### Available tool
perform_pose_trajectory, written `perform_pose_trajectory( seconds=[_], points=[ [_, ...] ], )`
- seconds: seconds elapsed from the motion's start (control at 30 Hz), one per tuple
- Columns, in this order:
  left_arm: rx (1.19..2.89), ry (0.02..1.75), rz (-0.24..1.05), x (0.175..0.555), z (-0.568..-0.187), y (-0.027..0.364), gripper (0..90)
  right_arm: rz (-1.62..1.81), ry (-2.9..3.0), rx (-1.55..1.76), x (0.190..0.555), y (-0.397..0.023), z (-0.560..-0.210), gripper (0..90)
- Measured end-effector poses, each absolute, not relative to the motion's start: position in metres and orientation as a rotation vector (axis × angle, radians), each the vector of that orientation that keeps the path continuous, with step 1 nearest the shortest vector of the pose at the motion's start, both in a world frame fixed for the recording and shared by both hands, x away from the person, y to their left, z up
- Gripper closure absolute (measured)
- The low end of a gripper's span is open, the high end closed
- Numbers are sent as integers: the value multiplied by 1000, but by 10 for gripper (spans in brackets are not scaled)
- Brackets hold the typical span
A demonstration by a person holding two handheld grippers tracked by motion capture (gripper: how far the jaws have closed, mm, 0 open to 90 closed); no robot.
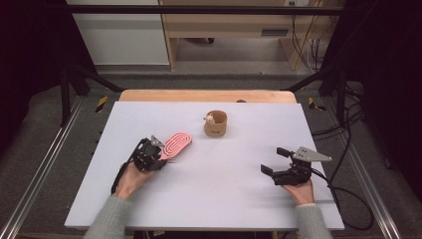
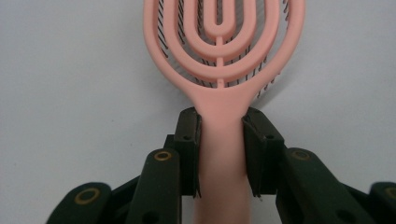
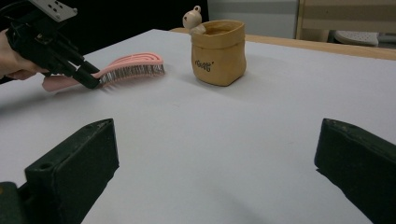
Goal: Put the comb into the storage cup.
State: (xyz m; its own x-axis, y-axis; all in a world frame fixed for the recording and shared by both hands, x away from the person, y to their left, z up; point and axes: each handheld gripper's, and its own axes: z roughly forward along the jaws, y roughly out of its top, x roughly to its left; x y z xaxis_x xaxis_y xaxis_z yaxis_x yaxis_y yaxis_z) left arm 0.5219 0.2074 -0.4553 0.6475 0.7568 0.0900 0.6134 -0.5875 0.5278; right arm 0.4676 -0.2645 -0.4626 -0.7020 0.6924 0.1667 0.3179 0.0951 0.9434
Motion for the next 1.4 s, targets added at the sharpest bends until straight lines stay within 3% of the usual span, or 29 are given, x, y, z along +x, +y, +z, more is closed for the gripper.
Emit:
perform_pose_trajectory(
  seconds=[0.47, 1.4],
  points=[
    [2396, 1064, 448, 518, -451, 209, 695, 1640, 2058, 999, 467, -265, -462, 2],
    [2202, 1033, 561, 492, -430, 220, 694, 1648, 2057, 1003, 467, -265, -462, 2]
  ],
)
